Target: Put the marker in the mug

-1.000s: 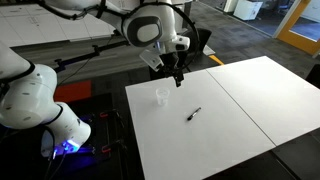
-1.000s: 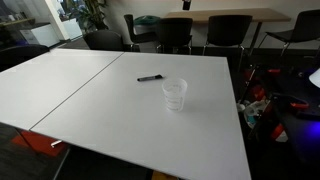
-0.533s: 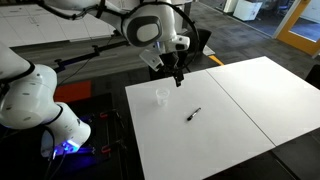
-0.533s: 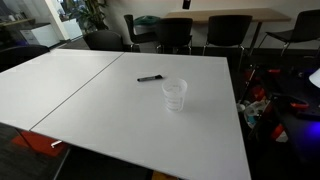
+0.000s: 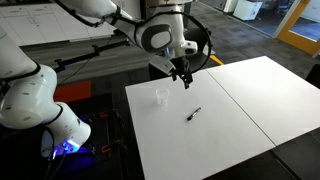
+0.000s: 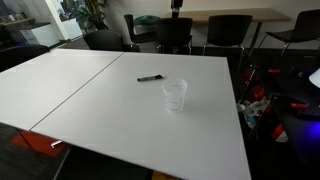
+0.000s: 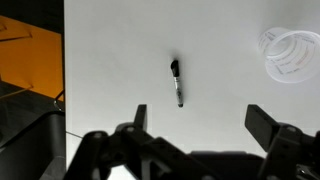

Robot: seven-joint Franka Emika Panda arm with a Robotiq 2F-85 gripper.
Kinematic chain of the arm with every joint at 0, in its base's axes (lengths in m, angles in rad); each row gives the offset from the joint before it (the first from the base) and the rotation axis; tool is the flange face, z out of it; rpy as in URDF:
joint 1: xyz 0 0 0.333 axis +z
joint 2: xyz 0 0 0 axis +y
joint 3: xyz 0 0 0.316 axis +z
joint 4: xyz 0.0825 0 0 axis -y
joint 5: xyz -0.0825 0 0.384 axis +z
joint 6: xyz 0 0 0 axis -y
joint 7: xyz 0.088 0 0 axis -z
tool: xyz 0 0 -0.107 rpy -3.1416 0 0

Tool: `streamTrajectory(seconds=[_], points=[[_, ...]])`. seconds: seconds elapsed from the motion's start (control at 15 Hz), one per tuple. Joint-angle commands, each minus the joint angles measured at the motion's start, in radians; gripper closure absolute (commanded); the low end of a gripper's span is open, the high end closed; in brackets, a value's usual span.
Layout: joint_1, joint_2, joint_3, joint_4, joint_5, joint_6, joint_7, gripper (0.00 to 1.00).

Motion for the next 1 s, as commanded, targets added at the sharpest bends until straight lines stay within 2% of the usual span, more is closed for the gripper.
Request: streamTrajectory(seconds=[0.0,0.4,0.93], points=[[0.006,0.146,-0.018,0.148,0.044,-0.023,-0.114,0.0],[-0.017,0.334,-0.015,0.323,0.1,-0.045,-0.256,0.0],[-0.054,0.545,0.003,0.448,0.134,0.033,-0.276,0.0]])
